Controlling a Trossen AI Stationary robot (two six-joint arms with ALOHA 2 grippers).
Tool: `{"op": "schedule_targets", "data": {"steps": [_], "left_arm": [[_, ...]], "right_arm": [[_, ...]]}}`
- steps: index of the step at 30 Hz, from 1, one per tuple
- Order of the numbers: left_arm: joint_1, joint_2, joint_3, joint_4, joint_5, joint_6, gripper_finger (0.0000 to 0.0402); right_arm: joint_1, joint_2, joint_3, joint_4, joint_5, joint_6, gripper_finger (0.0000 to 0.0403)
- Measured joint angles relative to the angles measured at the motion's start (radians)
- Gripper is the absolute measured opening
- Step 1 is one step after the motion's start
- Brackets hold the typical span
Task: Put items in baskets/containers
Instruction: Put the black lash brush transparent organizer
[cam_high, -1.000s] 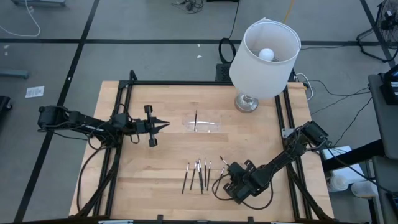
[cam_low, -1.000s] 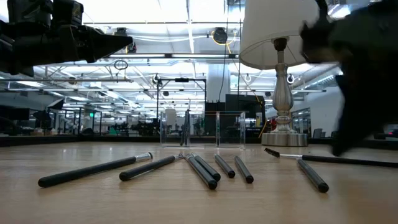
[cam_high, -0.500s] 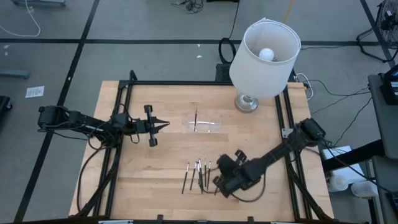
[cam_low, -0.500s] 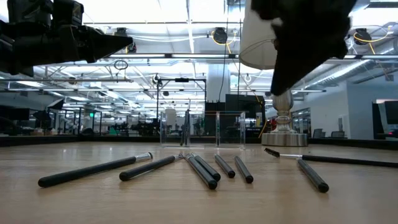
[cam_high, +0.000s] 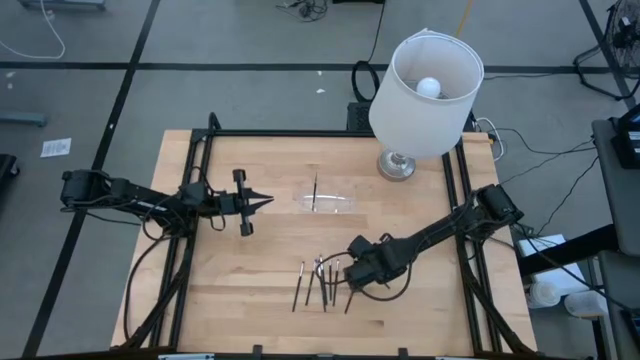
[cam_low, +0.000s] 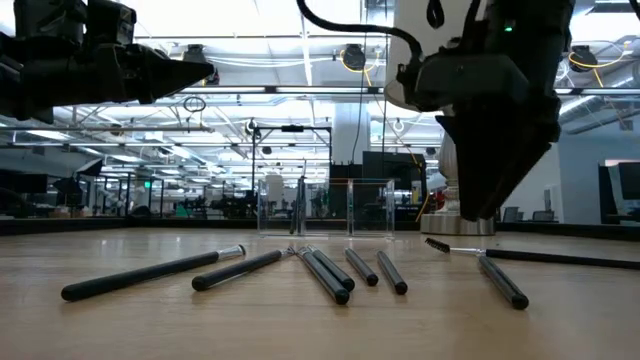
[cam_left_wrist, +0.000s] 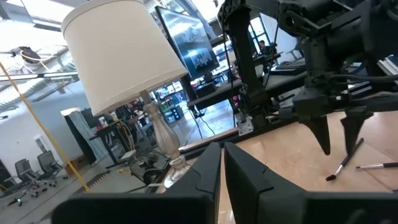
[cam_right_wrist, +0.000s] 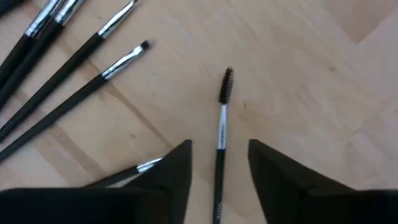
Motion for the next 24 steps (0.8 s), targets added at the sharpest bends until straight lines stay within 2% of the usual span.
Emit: {"op": "schedule_targets", "data": {"steps": [5, 10, 17, 24], "left_arm": [[0.0, 0.0, 0.0, 0.001, 0.0, 0.0, 0.0031], [0.0, 0.0, 0.0, 0.007, 0.0, 0.0, 0.0031], [0.0, 0.0, 0.0, 0.007, 0.0, 0.003, 0.0031], [0.0, 0.0, 0.0, 0.009, 0.0, 0.003, 0.0031]], "right_arm": [[0.0, 0.0, -0.026, 0.002, 0.035, 0.03, 0.0209], [-0.005, 0.0, -0.094, 0.048, 0.041, 0.086, 0.0228], [-0.008, -0.009, -0.216, 0.209, 0.035, 0.1, 0.0215], [-0.011, -0.007, -0.234, 0.218, 0.027, 0.094, 0.0178]]}}
